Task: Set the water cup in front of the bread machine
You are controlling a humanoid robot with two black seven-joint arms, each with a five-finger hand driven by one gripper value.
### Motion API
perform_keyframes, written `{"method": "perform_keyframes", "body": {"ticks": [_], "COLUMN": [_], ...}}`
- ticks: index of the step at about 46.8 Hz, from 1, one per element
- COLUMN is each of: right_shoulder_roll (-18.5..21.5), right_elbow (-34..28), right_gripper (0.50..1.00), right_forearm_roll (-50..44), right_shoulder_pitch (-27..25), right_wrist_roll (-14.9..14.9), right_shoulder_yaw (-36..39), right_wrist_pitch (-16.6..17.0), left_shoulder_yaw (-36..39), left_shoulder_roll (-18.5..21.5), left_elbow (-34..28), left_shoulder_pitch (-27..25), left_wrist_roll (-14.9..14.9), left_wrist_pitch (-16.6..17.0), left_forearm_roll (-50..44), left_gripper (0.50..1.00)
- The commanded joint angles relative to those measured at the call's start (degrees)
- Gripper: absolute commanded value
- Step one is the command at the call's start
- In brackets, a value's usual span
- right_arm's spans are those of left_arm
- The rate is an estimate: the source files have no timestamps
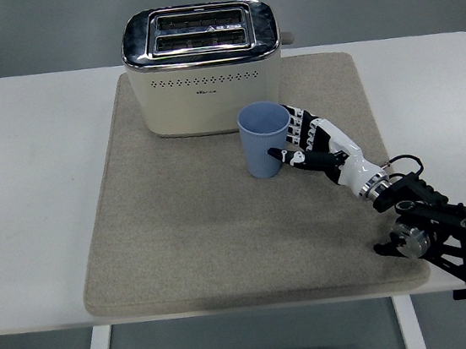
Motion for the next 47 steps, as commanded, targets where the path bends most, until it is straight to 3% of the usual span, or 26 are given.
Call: {"method": "perform_keyframes", "body": {"ticks": [1, 47], "right_shoulder_roll": [-0.39, -6.54], "right_elbow": [0.01, -0.08], "right_gripper": [0.911, 0.911], "right_forearm_roll": [0.00, 0.00], "right_shoulder_pitch": [0.00, 0.09], "right_wrist_roll": [0.03, -0.05], "right_shoulder_yaw": [0.00, -0.09], "right_wrist_pitch": [0.03, 0.29], "left_shoulder_yaw": [0.00, 0.00], "left_shoulder_roll": [0.00, 0.00], "left_elbow": [0.01, 0.01], "left_shoulder_pitch": [0.00, 0.00], "left_wrist_roll": [0.02, 0.02], "left_wrist_pitch": [0.00, 0.00], "left_forearm_roll": [0.05, 0.05], "left_gripper": [1.000, 1.000]}}
